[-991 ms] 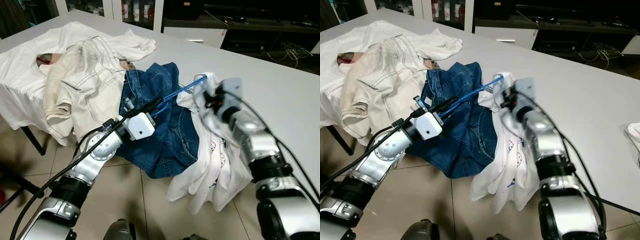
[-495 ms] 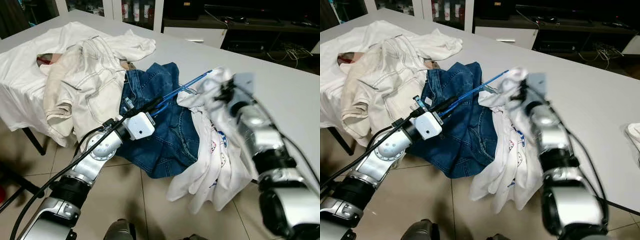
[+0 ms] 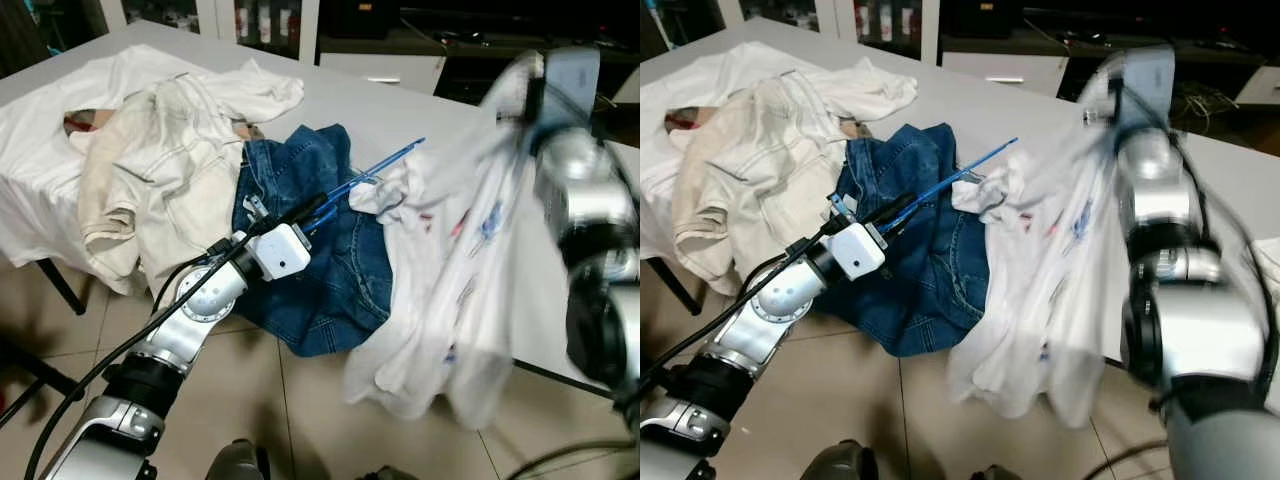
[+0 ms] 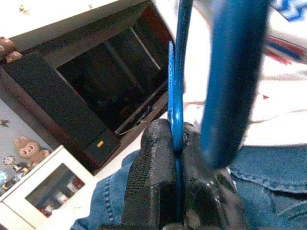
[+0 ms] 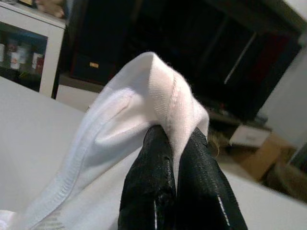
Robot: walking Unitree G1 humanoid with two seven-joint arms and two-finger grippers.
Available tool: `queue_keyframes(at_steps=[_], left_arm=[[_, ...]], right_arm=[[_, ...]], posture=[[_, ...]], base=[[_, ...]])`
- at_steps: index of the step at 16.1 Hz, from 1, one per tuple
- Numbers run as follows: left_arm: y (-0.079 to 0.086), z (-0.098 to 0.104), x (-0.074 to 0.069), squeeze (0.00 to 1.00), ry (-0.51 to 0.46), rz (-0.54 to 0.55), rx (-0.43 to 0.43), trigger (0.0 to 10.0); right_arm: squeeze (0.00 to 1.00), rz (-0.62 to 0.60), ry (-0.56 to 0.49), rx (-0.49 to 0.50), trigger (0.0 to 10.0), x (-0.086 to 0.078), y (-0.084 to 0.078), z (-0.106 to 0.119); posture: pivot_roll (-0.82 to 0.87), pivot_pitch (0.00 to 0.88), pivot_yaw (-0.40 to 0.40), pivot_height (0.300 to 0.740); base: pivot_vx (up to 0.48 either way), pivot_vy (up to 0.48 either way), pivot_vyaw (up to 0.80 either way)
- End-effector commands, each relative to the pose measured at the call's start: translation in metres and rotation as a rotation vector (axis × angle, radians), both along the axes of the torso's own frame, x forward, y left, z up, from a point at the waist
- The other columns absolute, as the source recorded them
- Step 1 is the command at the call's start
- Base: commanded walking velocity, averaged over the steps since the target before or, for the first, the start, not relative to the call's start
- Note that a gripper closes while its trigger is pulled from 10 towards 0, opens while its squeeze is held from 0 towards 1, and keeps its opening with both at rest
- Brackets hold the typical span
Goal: Hang hanger
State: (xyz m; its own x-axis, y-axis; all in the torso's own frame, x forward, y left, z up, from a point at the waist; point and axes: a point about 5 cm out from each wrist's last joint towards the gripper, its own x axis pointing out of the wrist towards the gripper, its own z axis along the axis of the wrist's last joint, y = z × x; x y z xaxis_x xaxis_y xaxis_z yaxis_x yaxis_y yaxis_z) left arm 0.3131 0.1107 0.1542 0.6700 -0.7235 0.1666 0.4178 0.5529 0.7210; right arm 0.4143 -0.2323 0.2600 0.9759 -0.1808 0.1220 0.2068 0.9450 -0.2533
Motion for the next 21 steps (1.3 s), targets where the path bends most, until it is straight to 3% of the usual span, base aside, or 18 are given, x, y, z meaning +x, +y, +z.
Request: queue_keyframes(at_steps=[1, 5, 7, 8, 9, 10, 14, 17, 18, 19, 21], left_arm=[[-0.003, 0.002, 0.001, 0.00, -0.003, -0.010, 0.001, 10.0], [-0.006, -0.004, -0.007, 0.00, 0.010, -0.007, -0.015, 10.0], [-0.006, -0.008, -0.013, 0.00, 0.018, -0.007, -0.018, 10.0], [-0.006, -0.007, -0.013, 0.00, 0.019, -0.008, -0.017, 10.0], [-0.005, -0.007, -0.014, 0.00, 0.019, -0.008, -0.014, 10.0], [-0.005, -0.007, -0.013, 0.00, 0.019, -0.009, -0.011, 10.0], [-0.009, -0.006, -0.013, 0.00, 0.022, -0.024, -0.002, 10.0], [-0.012, -0.006, -0.013, 0.00, 0.024, -0.031, -0.003, 10.0], [-0.012, -0.006, -0.013, 0.00, 0.025, -0.031, -0.003, 10.0], [-0.012, -0.007, -0.013, 0.00, 0.027, -0.031, -0.003, 10.0], [-0.013, -0.009, -0.014, 0.00, 0.033, -0.035, -0.005, 10.0]], right_arm=[[0.00, 0.010, -0.010, -0.047, 0.0, 0.001, 0.000, 0.010], [0.00, 0.073, 0.087, -0.108, 0.0, 0.006, 0.021, -0.009], [0.00, 0.142, 0.239, -0.151, 0.0, 0.002, 0.038, -0.054], [0.00, 0.174, 0.305, -0.177, 1.9, -0.002, 0.044, -0.073], [0.00, 0.196, 0.349, -0.192, 7.5, -0.006, 0.048, -0.088], [0.00, 0.202, 0.363, -0.196, 10.0, -0.007, 0.049, -0.092], [0.00, 0.255, 0.431, -0.217, 10.0, -0.013, 0.051, -0.109], [0.00, 0.317, 0.388, -0.181, 10.0, -0.012, 0.048, -0.100], [0.60, 0.339, 0.378, -0.168, 10.0, -0.012, 0.047, -0.098], [1.00, 0.364, 0.373, -0.133, 10.0, -0.012, 0.047, -0.097], [1.00, 0.423, 0.369, -0.079, 10.0, -0.012, 0.048, -0.095]], posture=[[0.14, 0.000, -0.090, 0.710], [0.17, 0.000, -0.109, 0.710], [0.18, 0.000, -0.110, 0.710], [0.18, 0.000, -0.107, 0.710], [0.18, 0.002, -0.101, 0.710], [0.18, 0.002, -0.101, 0.710], [0.17, 0.003, -0.090, 0.710], [0.15, 0.002, -0.092, 0.710], [0.15, 0.002, -0.092, 0.710], [0.15, 0.002, -0.092, 0.710], [0.14, 0.003, -0.093, 0.710]], base=[[0.000, 0.000, 0.00], [0.000, 0.000, 0.00], [0.000, 0.000, 0.00], [0.000, 0.000, 0.00], [0.000, 0.000, 0.00], [0.000, 0.000, 0.00], [0.000, 0.000, 0.00], [0.000, 0.000, 0.00], [0.000, 0.000, 0.00], [0.000, 0.000, 0.00], [0.000, 0.000, 0.00]])
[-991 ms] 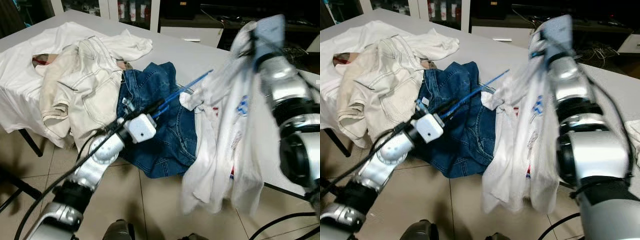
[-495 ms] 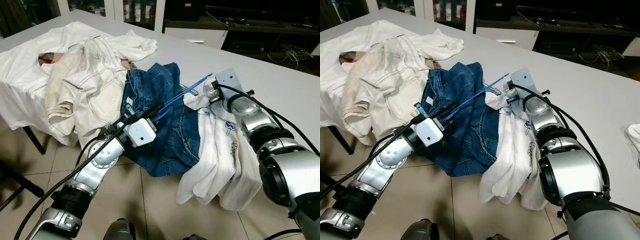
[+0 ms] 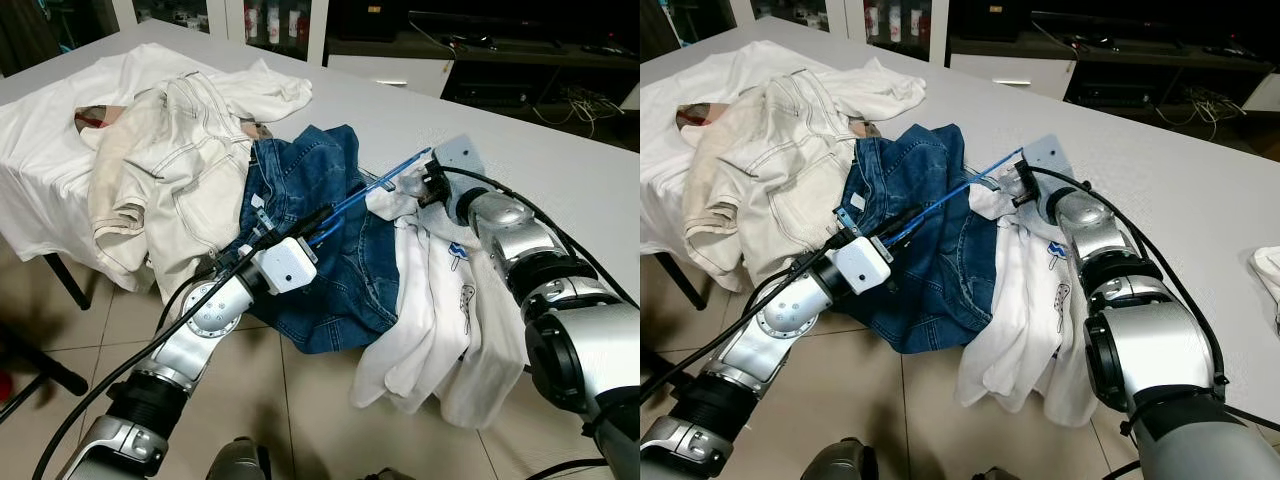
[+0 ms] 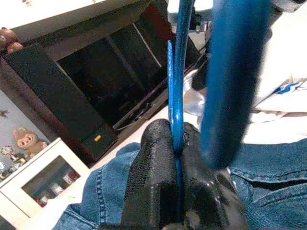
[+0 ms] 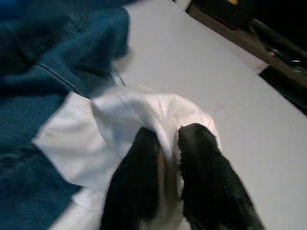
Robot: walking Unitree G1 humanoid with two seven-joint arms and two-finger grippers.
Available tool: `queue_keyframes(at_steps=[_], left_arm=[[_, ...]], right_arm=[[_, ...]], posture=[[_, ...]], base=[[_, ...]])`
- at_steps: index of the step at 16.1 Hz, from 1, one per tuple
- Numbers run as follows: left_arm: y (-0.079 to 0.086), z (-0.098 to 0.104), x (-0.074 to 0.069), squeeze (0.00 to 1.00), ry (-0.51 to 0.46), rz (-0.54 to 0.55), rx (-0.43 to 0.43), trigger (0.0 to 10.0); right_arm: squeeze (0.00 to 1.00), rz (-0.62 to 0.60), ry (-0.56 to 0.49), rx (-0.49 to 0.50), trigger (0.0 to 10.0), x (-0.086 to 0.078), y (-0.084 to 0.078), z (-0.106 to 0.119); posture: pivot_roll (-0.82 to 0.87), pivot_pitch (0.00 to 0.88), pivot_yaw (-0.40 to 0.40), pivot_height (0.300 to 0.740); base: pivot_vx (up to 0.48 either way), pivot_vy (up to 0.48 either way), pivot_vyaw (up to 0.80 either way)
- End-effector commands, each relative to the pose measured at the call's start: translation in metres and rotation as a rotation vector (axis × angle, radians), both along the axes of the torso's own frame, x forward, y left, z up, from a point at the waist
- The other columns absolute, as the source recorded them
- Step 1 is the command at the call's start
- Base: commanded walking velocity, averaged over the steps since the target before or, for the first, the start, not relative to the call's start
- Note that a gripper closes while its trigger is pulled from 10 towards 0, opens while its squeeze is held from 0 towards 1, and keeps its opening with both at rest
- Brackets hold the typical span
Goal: Hang hanger
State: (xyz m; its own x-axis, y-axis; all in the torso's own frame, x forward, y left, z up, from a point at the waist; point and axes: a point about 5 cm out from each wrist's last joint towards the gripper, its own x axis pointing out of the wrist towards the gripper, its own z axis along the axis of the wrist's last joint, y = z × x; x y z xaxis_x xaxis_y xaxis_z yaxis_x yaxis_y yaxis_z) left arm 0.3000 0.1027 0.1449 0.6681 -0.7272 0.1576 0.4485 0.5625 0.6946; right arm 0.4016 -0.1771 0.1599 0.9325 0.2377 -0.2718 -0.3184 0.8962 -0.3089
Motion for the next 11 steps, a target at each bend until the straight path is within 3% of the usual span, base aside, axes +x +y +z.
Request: queue_keyframes(at_steps=[1, 4, 7, 9, 11], left_arm=[[-0.006, 0.000, -0.001, 0.00, 0.000, -0.026, 0.013, 10.0], [-0.008, -0.001, -0.001, 0.00, 0.002, -0.025, 0.011, 10.0], [-0.005, -0.001, 0.000, 0.00, 0.006, -0.015, 0.009, 10.0], [-0.006, -0.002, 0.001, 0.00, 0.008, -0.014, 0.009, 10.0], [-0.006, -0.002, 0.002, 0.00, 0.009, -0.017, 0.011, 10.0]], right_arm=[[0.04, 0.010, -0.026, 0.052, 10.0, 0.000, -0.007, 0.007], [0.00, 0.026, -0.055, 0.133, 10.0, -0.001, -0.019, 0.015], [0.00, -0.024, -0.084, 0.153, 10.0, -0.005, -0.047, 0.023], [0.00, -0.099, -0.067, 0.154, 10.0, -0.016, -0.081, 0.023], [0.00, 0.005, -0.030, 0.164, 10.0, -0.025, -0.091, 0.022]], posture=[[0.13, 0.002, -0.093, 0.710], [0.13, 0.000, -0.097, 0.710], [0.13, 0.000, -0.097, 0.710], [0.12, 0.000, -0.096, 0.710], [0.11, 0.000, -0.093, 0.710]], base=[[0.000, 0.000, 0.00], [0.000, 0.000, 0.00], [0.000, 0.000, 0.00], [0.000, 0.000, 0.00], [0.000, 0.000, 0.00]])
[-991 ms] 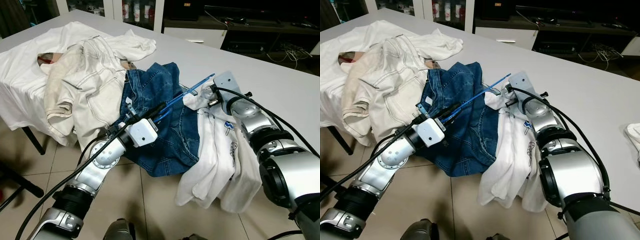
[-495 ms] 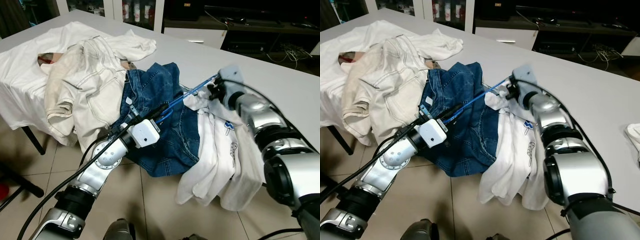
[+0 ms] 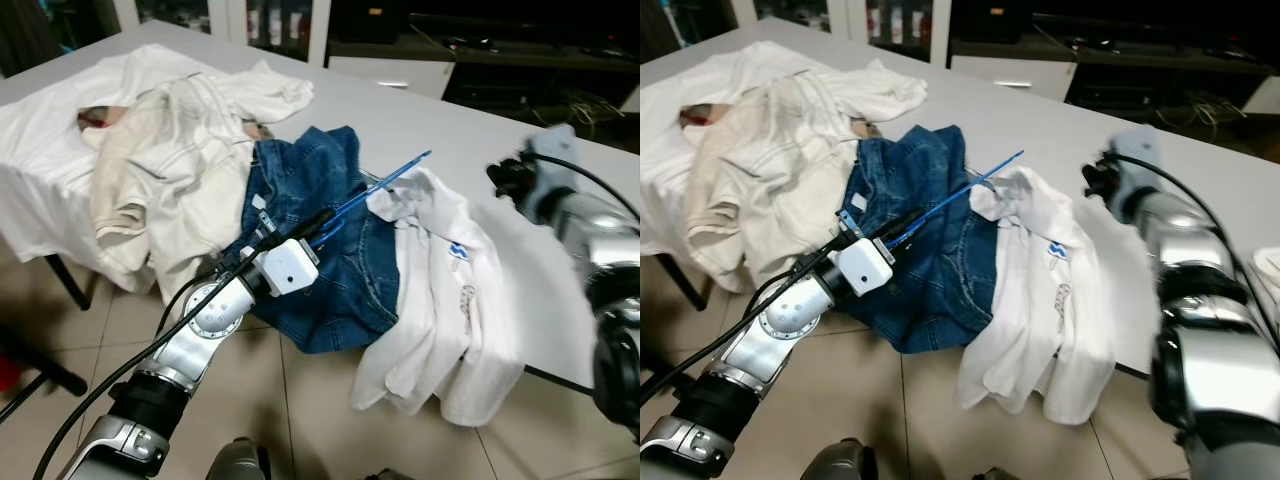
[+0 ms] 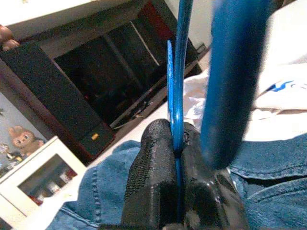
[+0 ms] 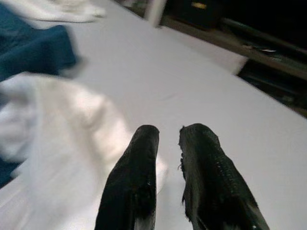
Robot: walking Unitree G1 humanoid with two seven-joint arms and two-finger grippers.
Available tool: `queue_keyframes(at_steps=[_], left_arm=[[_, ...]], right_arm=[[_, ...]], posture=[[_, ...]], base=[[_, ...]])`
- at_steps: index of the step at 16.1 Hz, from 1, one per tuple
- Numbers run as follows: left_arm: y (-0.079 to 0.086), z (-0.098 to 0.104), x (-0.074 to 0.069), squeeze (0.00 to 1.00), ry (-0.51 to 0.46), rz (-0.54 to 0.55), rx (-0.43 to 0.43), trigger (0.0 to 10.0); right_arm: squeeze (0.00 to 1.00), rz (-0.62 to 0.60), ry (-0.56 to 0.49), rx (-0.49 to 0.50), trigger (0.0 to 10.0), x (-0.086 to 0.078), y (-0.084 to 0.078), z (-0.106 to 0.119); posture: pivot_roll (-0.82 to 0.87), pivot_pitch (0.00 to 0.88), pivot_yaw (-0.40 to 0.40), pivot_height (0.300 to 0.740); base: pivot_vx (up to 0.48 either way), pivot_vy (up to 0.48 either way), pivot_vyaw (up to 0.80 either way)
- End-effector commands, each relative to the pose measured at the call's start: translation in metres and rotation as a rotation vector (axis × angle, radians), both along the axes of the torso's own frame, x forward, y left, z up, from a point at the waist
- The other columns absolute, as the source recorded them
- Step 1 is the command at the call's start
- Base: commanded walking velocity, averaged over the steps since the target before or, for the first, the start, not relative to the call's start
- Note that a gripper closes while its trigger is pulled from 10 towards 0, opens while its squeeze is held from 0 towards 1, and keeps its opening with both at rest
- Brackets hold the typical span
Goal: Hang hanger
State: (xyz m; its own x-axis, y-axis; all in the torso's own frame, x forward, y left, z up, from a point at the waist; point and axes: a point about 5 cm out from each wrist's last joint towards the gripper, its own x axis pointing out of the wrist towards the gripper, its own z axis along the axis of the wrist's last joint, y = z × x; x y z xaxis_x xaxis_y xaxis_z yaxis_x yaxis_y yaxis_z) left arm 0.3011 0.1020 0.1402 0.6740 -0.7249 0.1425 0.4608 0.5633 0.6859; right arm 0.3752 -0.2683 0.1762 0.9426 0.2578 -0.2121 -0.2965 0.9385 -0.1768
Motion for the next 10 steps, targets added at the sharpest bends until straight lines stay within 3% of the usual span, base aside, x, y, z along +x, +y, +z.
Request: queue_keyframes(at_steps=[1, 2, 3, 4, 6, 7, 9, 10], left_arm=[[-0.006, 0.003, 0.001, 0.00, -0.012, -0.022, 0.010, 10.0], [-0.006, 0.003, 0.002, 0.00, -0.012, -0.024, 0.012, 10.0], [-0.006, 0.003, 0.002, 0.00, -0.012, -0.024, 0.013, 10.0], [-0.006, 0.003, 0.003, 0.00, -0.012, -0.026, 0.015, 10.0], [-0.006, 0.004, 0.004, 0.00, -0.015, -0.028, 0.015, 10.0], [-0.007, 0.004, 0.004, 0.00, -0.016, -0.029, 0.014, 10.0], [-0.004, 0.003, 0.004, 0.00, -0.015, -0.023, 0.017, 10.0], [-0.003, 0.002, 0.003, 0.00, -0.014, -0.020, 0.019, 10.0]], right_arm=[[0.00, 0.198, 0.029, 0.025, 9.2, -0.009, 0.007, 0.003], [0.00, 0.384, 0.065, 0.028, 4.9, -0.023, 0.018, -0.001], [0.00, 0.418, 0.075, 0.022, 4.9, -0.027, 0.021, -0.004], [0.00, 0.471, 0.103, -0.001, 4.0, -0.034, 0.025, -0.009], [0.00, 0.522, 0.135, -0.009, 3.3, -0.040, 0.031, -0.016], [0.00, 0.551, 0.143, -0.011, 1.6, -0.043, 0.034, -0.015], [0.00, 0.656, 0.192, -0.039, 1.3, -0.057, 0.040, -0.015], [0.00, 0.695, 0.217, -0.062, 0.0, -0.062, 0.040, -0.017]], posture=[[0.10, 0.000, -0.087, 0.710], [0.09, 0.000, -0.086, 0.710], [0.09, 0.000, -0.086, 0.710], [0.09, 0.000, -0.085, 0.710], [0.09, 0.000, -0.086, 0.710], [0.09, 0.000, -0.086, 0.710], [0.10, 0.000, -0.091, 0.710], [0.11, 0.000, -0.092, 0.710]], base=[[0.000, 0.000, 0.00], [0.000, 0.000, 0.00], [0.000, 0.000, 0.00], [0.000, 0.000, 0.00], [0.000, 0.000, 0.00], [0.000, 0.000, 0.00], [0.000, 0.000, 0.00], [0.000, 0.000, 0.00]])
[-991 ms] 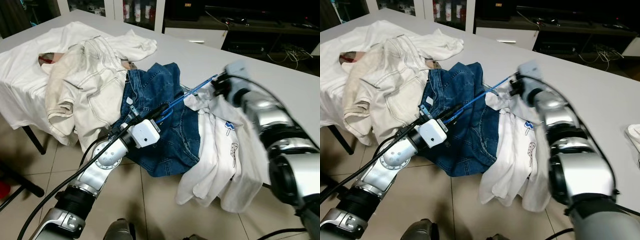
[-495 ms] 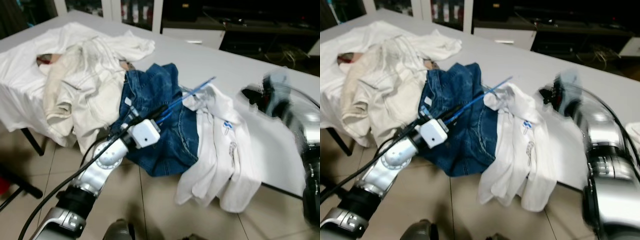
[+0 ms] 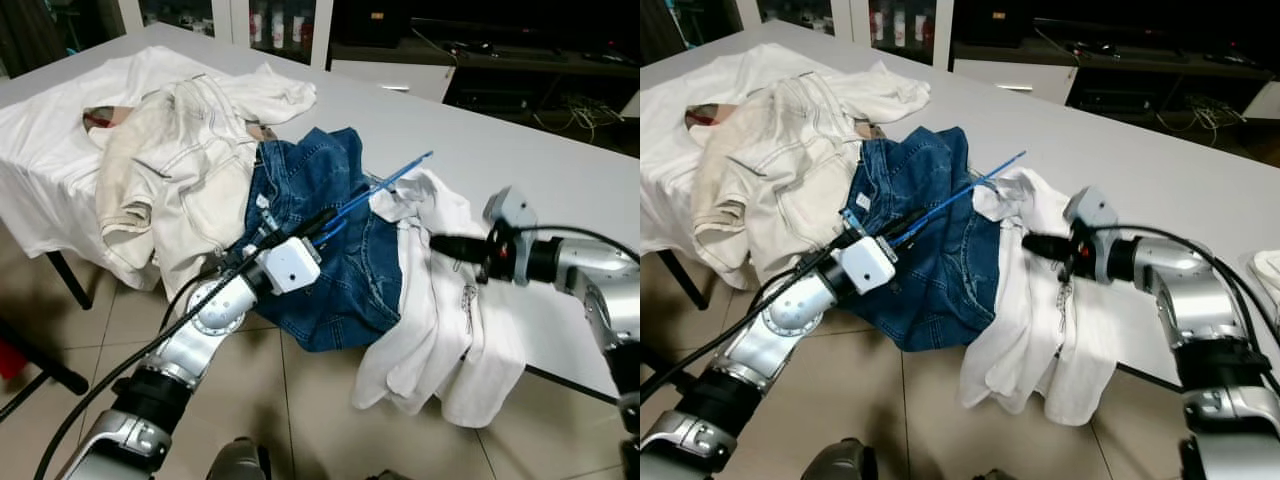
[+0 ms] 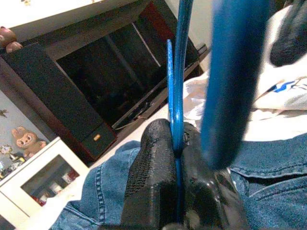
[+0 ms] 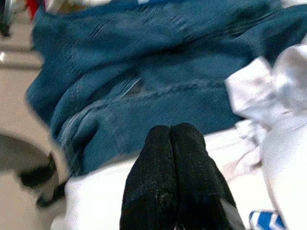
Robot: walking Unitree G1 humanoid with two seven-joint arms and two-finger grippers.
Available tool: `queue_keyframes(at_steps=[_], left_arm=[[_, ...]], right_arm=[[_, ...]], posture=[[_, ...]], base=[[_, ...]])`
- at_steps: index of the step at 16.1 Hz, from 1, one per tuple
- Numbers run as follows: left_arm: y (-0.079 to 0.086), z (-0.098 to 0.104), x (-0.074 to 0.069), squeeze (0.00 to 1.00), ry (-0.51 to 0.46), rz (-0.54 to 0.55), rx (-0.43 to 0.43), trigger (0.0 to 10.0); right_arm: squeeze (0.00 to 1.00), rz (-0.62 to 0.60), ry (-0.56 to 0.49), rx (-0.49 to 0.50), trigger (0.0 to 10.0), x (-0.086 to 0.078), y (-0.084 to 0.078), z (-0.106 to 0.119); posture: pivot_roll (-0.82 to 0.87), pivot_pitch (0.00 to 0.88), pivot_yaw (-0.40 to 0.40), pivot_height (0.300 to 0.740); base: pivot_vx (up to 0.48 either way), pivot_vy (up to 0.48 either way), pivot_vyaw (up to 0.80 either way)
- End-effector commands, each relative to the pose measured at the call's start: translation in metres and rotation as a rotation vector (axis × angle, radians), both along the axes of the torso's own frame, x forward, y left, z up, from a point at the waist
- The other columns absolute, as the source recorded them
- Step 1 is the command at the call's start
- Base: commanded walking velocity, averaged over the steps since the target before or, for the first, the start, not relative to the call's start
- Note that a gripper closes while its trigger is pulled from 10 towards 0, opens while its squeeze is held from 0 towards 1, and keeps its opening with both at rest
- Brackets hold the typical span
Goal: Hang hanger
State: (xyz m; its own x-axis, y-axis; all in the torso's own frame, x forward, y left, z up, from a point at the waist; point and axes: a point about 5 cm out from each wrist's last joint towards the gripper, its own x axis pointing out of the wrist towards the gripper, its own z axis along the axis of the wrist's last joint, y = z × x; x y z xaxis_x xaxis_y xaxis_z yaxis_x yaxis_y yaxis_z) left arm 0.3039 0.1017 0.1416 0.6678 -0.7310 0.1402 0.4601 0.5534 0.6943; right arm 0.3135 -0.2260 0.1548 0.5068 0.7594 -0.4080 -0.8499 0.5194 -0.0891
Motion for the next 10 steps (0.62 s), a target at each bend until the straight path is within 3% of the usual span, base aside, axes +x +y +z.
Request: queue_keyframes(at_steps=[1, 5, 6, 7, 8, 10], left_arm=[[-0.002, 0.001, 0.000, 0.00, -0.007, -0.011, 0.010, 10.0], [0.000, 0.001, 0.000, 0.00, -0.010, -0.007, 0.011, 10.0], [0.000, 0.002, 0.000, 0.00, -0.011, -0.008, 0.011, 10.0], [-0.001, 0.003, 0.001, 0.00, -0.014, -0.010, 0.010, 10.0], [-0.002, 0.003, 0.001, 0.00, -0.016, -0.012, 0.009, 10.0], [-0.002, 0.003, 0.002, 0.00, -0.017, -0.014, 0.011, 10.0]], right_arm=[[0.00, 0.024, -0.006, -0.063, 0.0, -0.004, -0.006, 0.002], [0.00, 0.066, 0.038, -0.127, 0.2, -0.014, -0.014, -0.001], [0.00, 0.053, 0.057, -0.157, 3.2, -0.013, -0.013, -0.009], [0.00, -0.006, 0.073, -0.177, 3.6, -0.007, -0.014, -0.017], [0.00, -0.066, 0.078, -0.190, 3.6, 0.000, -0.015, -0.023], [0.00, -0.239, 0.065, -0.212, 1.6, 0.016, -0.017, -0.029]], posture=[[0.11, 0.000, -0.092, 0.710], [0.11, 0.000, -0.092, 0.710], [0.11, 0.000, -0.091, 0.710], [0.11, 0.000, -0.090, 0.710], [0.11, 0.000, -0.088, 0.710], [0.12, 0.000, -0.088, 0.710]], base=[[0.000, 0.000, 0.00], [0.000, 0.000, 0.00], [0.000, 0.000, 0.00], [0.000, 0.000, 0.00], [0.000, 0.000, 0.00], [0.000, 0.000, 0.00]])
